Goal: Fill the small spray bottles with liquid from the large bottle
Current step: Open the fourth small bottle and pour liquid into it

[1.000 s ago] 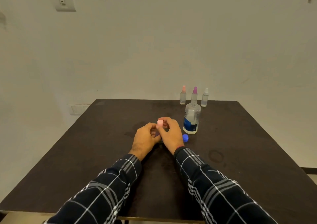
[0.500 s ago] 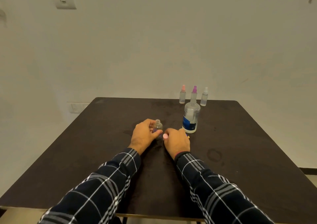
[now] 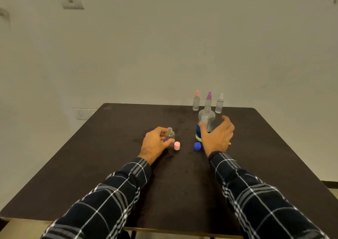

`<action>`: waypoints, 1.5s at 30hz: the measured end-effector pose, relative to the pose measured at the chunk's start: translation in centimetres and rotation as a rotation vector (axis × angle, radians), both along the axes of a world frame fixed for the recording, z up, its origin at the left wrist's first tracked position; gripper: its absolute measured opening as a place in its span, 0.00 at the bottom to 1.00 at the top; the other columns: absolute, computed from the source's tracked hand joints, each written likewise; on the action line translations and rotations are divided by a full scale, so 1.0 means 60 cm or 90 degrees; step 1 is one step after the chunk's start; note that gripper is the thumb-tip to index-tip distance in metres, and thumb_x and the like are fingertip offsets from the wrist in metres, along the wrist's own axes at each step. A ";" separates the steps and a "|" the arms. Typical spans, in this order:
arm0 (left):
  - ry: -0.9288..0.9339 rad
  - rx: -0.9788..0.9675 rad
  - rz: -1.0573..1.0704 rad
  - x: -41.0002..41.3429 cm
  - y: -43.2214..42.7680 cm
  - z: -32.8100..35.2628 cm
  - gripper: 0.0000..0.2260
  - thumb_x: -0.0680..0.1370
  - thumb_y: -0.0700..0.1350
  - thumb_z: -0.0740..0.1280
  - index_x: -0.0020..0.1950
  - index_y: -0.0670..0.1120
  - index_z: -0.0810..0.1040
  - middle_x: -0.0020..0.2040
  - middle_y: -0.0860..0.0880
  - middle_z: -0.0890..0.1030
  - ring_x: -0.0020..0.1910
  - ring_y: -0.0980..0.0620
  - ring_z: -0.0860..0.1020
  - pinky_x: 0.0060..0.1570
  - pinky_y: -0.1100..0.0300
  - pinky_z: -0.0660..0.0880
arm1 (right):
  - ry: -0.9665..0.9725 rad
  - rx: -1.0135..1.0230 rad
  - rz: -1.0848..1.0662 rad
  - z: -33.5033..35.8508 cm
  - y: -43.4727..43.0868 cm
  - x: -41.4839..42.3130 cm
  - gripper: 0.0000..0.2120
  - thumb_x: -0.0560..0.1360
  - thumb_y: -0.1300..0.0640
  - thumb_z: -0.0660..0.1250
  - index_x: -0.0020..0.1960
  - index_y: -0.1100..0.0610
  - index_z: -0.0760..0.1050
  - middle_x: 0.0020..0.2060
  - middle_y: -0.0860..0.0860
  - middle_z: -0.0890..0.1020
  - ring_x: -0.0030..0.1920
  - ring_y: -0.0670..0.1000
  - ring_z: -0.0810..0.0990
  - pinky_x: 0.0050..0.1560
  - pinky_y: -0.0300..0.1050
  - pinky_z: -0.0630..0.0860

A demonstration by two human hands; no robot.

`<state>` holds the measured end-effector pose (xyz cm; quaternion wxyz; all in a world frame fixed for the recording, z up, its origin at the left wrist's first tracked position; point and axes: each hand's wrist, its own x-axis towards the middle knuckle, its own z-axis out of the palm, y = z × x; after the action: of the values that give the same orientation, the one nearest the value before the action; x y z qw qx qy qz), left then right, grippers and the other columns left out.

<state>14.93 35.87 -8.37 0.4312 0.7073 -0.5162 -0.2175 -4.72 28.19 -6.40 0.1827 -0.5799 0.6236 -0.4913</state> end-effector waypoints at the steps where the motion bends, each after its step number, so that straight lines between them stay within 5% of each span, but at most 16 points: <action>1: 0.001 -0.001 0.000 0.000 0.000 0.000 0.19 0.73 0.46 0.78 0.62 0.51 0.77 0.48 0.60 0.80 0.49 0.62 0.80 0.52 0.68 0.77 | -0.021 0.030 0.047 0.000 -0.014 -0.005 0.45 0.69 0.42 0.77 0.77 0.54 0.58 0.73 0.56 0.65 0.71 0.59 0.68 0.67 0.61 0.71; 5: 0.007 -0.004 0.000 0.000 -0.002 -0.002 0.18 0.73 0.46 0.78 0.61 0.51 0.77 0.48 0.60 0.80 0.48 0.63 0.80 0.48 0.72 0.74 | -0.095 0.100 0.223 0.011 -0.050 -0.010 0.49 0.69 0.50 0.79 0.80 0.51 0.52 0.76 0.55 0.65 0.75 0.58 0.66 0.73 0.57 0.65; 9: 0.002 -0.006 -0.001 0.003 -0.005 -0.004 0.20 0.73 0.47 0.78 0.63 0.49 0.78 0.52 0.57 0.83 0.50 0.61 0.81 0.56 0.65 0.78 | -0.051 0.104 0.258 0.020 -0.060 0.000 0.40 0.73 0.55 0.76 0.76 0.51 0.57 0.72 0.54 0.70 0.72 0.59 0.70 0.70 0.57 0.68; 18: -0.007 0.009 0.007 0.003 -0.009 -0.005 0.21 0.73 0.47 0.78 0.64 0.49 0.78 0.51 0.58 0.81 0.50 0.61 0.81 0.58 0.61 0.79 | 0.266 -0.019 0.376 0.020 -0.038 0.021 0.37 0.71 0.57 0.77 0.75 0.47 0.63 0.67 0.53 0.74 0.66 0.56 0.74 0.69 0.56 0.71; 28: -0.003 0.006 0.006 -0.001 -0.006 -0.003 0.19 0.74 0.47 0.77 0.63 0.50 0.78 0.53 0.56 0.82 0.51 0.60 0.81 0.59 0.60 0.79 | 0.520 -0.075 0.338 0.013 -0.022 0.049 0.33 0.73 0.53 0.74 0.71 0.40 0.62 0.64 0.51 0.75 0.64 0.58 0.74 0.64 0.63 0.73; 45: 0.003 -0.007 0.005 0.001 -0.005 -0.006 0.19 0.73 0.47 0.78 0.63 0.49 0.78 0.51 0.57 0.82 0.50 0.59 0.82 0.56 0.61 0.79 | 0.541 -0.062 0.333 0.015 -0.018 0.057 0.33 0.74 0.53 0.72 0.74 0.40 0.60 0.67 0.52 0.72 0.66 0.59 0.72 0.65 0.66 0.72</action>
<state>15.01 35.58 -8.73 0.4371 0.7063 -0.5140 -0.2144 -1.32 27.10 -5.49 0.0023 -0.8736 0.4529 -0.1780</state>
